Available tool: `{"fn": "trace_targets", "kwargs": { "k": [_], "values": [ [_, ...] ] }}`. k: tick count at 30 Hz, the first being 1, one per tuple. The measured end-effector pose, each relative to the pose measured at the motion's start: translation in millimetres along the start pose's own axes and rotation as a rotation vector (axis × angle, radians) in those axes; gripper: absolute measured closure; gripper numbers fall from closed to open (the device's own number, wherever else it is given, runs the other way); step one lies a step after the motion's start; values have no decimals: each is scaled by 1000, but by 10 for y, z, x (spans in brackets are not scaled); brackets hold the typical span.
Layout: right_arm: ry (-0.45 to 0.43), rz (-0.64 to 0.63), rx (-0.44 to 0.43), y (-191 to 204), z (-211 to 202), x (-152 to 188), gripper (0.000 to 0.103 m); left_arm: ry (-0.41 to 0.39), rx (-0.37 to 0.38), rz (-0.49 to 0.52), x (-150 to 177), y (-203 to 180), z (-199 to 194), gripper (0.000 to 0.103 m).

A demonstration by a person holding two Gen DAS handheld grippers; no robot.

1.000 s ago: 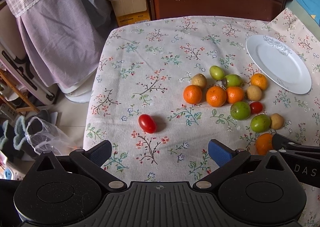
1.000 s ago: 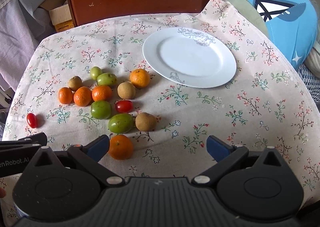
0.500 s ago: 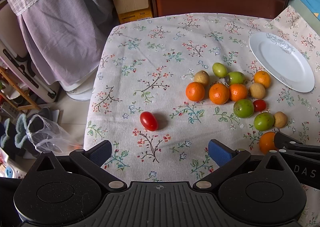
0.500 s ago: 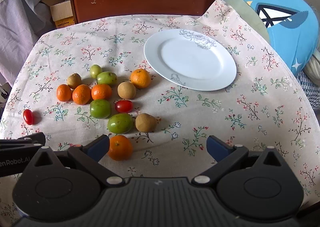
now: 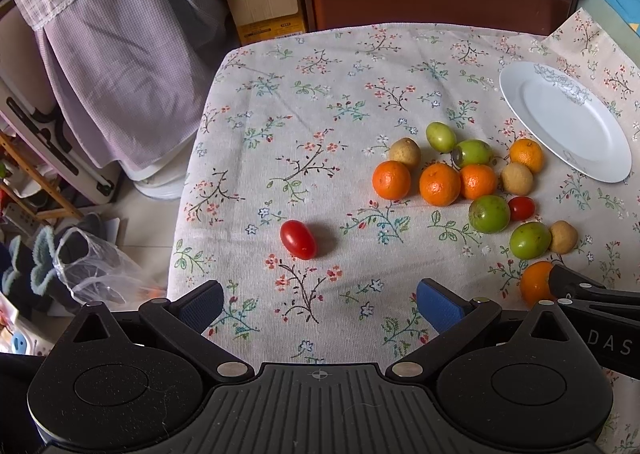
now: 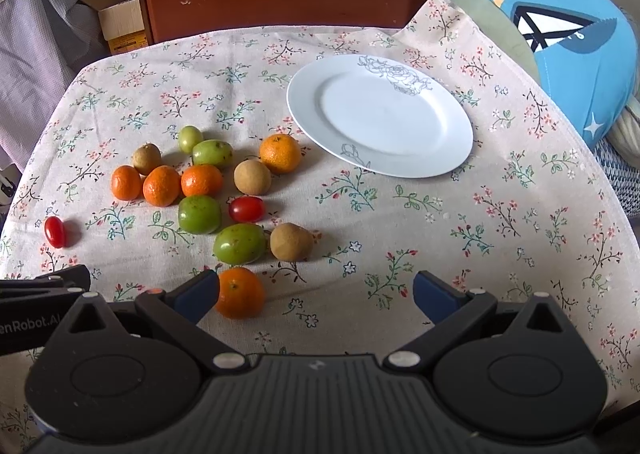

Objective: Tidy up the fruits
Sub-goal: 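Move both tools toward the fruit cluster beside the white plate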

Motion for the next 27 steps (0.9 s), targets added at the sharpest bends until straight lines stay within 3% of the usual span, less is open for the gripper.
{"fn": "trace_targets", "kwargs": {
  "k": [27],
  "values": [
    [-25,6,-10,-74,-33,68,1,-3,22,16,57,-70,-5,0]
  ]
}}
Point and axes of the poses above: each gripper's, at about its wrist camera, not at the fingertips, and z roughly the way its jaws point, y to its left, x to its underside, the point moved 6 cm from there along z, roughly the way its jaws point, and after that the axes turned 10 degrees about y, right-handed, at the moved point
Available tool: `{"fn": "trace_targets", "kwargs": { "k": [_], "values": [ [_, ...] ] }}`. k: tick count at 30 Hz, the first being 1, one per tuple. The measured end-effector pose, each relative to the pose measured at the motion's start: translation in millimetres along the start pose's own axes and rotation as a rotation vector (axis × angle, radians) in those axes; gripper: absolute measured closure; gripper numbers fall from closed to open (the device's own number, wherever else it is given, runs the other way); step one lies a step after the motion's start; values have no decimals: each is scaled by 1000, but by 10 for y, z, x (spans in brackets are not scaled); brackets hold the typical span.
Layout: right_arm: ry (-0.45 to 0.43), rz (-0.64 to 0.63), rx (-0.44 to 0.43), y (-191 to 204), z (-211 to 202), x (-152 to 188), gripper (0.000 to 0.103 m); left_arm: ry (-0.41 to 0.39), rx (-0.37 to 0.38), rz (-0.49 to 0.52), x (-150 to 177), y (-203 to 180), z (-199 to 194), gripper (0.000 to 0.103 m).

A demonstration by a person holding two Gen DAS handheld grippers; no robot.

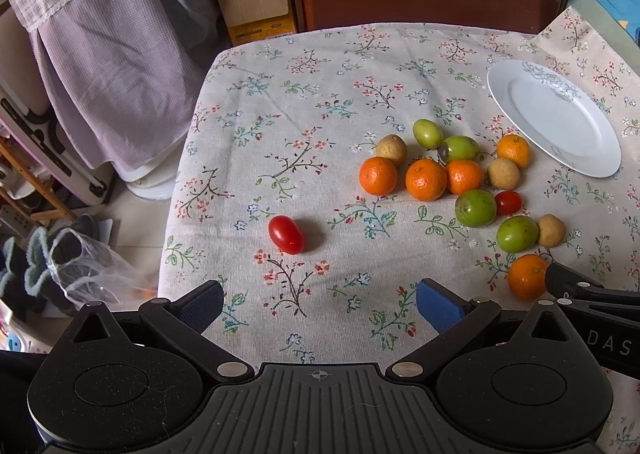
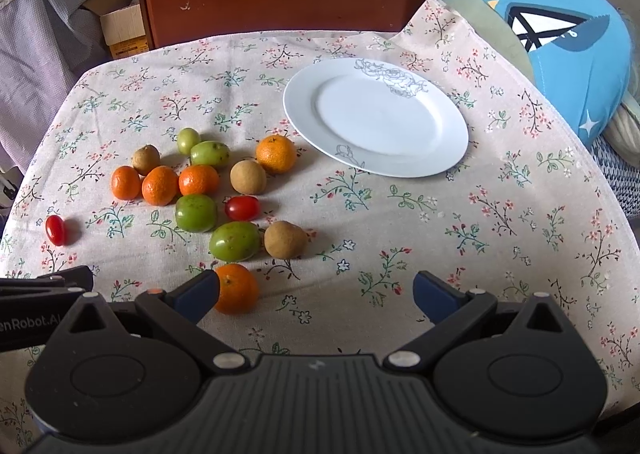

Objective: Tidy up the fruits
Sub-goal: 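Move both tools toward the fruit cluster beside the white plate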

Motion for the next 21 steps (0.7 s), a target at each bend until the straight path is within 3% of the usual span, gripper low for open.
{"fn": "trace_targets", "kwargs": {
  "k": [21],
  "values": [
    [-37,63,-102,-95,-121,162,1,3,28,31,122,-59,-45,0]
  ]
}}
Point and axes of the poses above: each gripper's, at about its wrist camera, not at the fingertips, and z roughly the way its jaws point, y to its left, x to its underside, the point moved 6 cm from there along z, roughly the way its jaws point, and after that the axes turned 10 degrees about y, right-handed, at the moved point
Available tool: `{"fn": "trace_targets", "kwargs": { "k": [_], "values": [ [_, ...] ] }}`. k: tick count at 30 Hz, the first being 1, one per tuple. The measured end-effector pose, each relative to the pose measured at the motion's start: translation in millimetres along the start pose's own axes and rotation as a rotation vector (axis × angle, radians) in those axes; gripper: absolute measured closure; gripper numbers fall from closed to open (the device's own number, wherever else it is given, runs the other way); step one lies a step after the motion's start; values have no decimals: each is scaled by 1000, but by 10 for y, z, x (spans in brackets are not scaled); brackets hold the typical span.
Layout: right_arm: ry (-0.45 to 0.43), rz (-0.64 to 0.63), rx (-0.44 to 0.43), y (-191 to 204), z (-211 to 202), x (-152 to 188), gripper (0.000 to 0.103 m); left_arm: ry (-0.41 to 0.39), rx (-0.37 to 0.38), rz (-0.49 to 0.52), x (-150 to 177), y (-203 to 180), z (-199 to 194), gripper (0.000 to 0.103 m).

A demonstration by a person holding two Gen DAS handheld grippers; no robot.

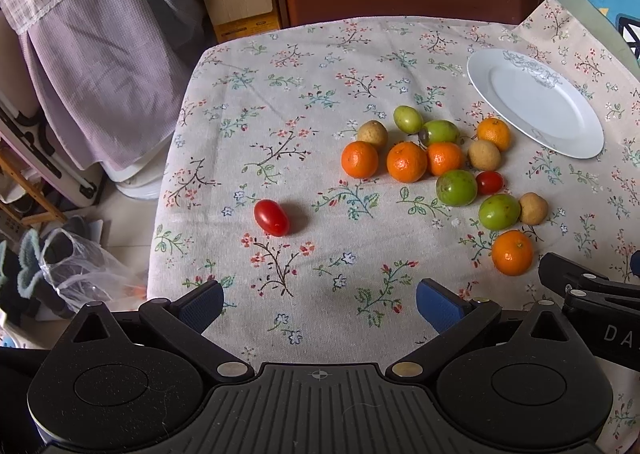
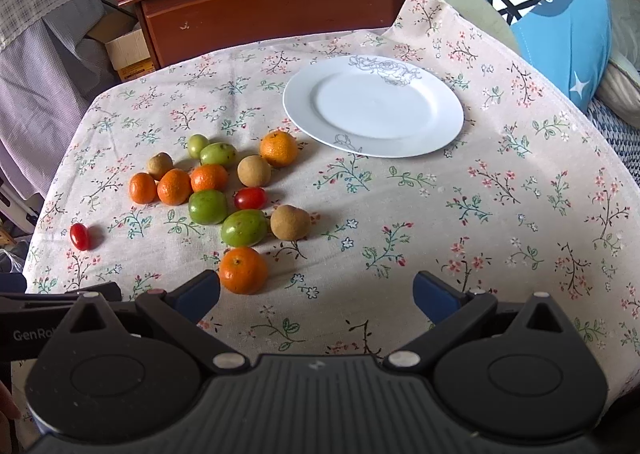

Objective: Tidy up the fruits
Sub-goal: 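Move both tools toward the fruit cluster beside the white plate, then grasp the red cherry tomato with the left tool while the right tool grasps a tangerine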

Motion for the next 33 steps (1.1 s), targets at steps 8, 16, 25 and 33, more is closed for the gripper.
{"fn": "trace_targets", "kwargs": {
  "k": [8,16,25,33],
  "values": [
    [-36,11,-80,-36,-39,3,6,-1,3,-9,-4,24,5,0],
    [-31,25,-128,-69,-53,128,15,-25,13,-27,-58,187,-36,0],
    [-33,27,-170,-59,-11,202,28,-55,4,-158,-179,684,-58,1],
    [-55,-6,-260,100,37,128,35,-78,-16,-109,-187,637,23,2]
  ]
}}
Point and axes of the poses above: each gripper's, at about its wrist camera, not at the fingertips, and z roughly the way its jaws point, y to its left, x to its underside, the point moved 6 cm from there along z, roughly the way its jaws point, and after that the axes turned 10 degrees about y, right-handed, at the moved point
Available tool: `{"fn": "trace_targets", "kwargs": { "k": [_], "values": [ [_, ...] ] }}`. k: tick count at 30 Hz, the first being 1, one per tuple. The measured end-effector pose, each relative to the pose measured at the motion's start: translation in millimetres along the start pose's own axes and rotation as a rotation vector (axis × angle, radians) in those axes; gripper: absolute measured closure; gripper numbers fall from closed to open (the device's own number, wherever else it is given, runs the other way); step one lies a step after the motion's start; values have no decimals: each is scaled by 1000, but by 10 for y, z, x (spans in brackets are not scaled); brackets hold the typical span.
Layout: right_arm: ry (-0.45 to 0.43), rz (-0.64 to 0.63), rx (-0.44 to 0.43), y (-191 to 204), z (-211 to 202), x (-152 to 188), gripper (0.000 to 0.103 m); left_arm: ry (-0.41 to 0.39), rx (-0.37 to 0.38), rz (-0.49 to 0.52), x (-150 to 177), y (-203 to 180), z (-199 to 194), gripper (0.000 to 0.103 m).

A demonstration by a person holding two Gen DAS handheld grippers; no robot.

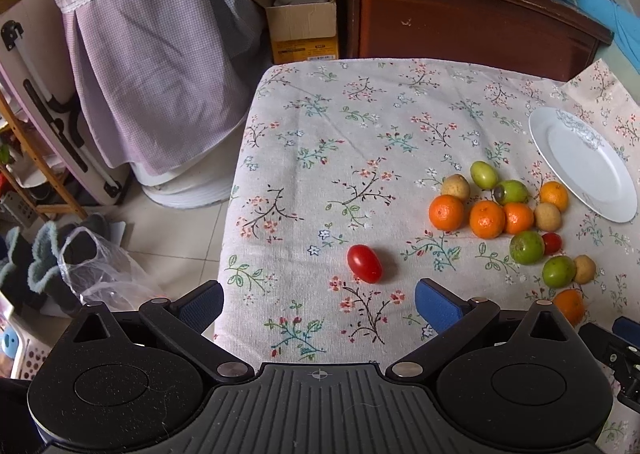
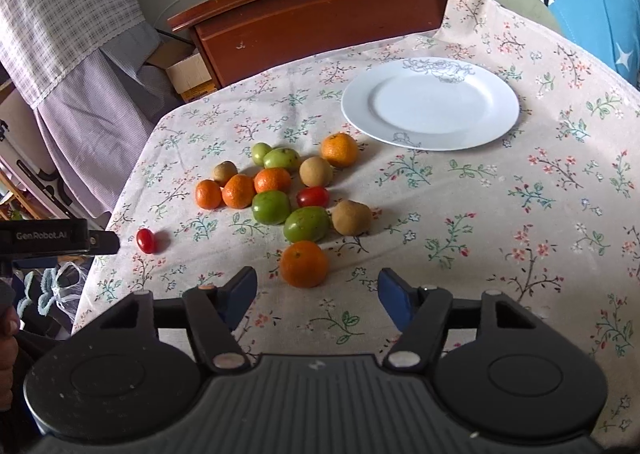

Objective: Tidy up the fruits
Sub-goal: 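Grasp the red cherry tomato with the left tool while the right tool grasps a tangerine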

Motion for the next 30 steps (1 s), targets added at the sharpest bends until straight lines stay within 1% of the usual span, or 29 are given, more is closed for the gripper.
{"fn": "trace_targets", "kwargs": {
  "k": [4,6,9,11,14,15,18,20,22,27,29,30],
  "values": [
    [5,-18,-5,65,65,-24,35,-14,-9,36,0,-54,76,2],
    [12,-15,-10,74,103,-27,35,-14,-10,39,-15,-62,130,2],
    [18,-20,-5,85,148,-24,37,-22,8,31,-46,-65,195,3],
    [21,-20,-7,88,170,-25,41,-31,22,30,-66,-77,228,8],
    [29,-17,-2,73,215,-22,43,-45,29,36,-78,-104,267,11],
    [30,-15,0,68,225,-20,43,-47,26,44,-79,-117,286,12],
    [32,-16,-2,66,259,-23,48,-49,16,57,-78,-143,338,12],
    [32,-15,-3,64,277,-23,49,-51,33,46,-76,-129,363,19],
    [29,-18,-1,63,284,-22,51,-48,48,30,-69,-94,386,22],
    [20,-25,-4,71,298,-27,58,-48,44,31,-65,-95,430,28],
    [13,-30,-1,73,303,-32,62,-42,54,31,-61,-108,456,38],
    [10,-30,-1,69,303,-33,63,-43,57,30,-59,-107,463,40]
  ]
}}
Point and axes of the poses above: each gripper's, at about its wrist camera, not at the fingertips, and z roughly the way its jaws point, y to its left, x to its underside, the point moved 6 cm from there along z, roughly the way its jaws point, and after that the axes turned 10 degrees about y, right-handed, at the moved point
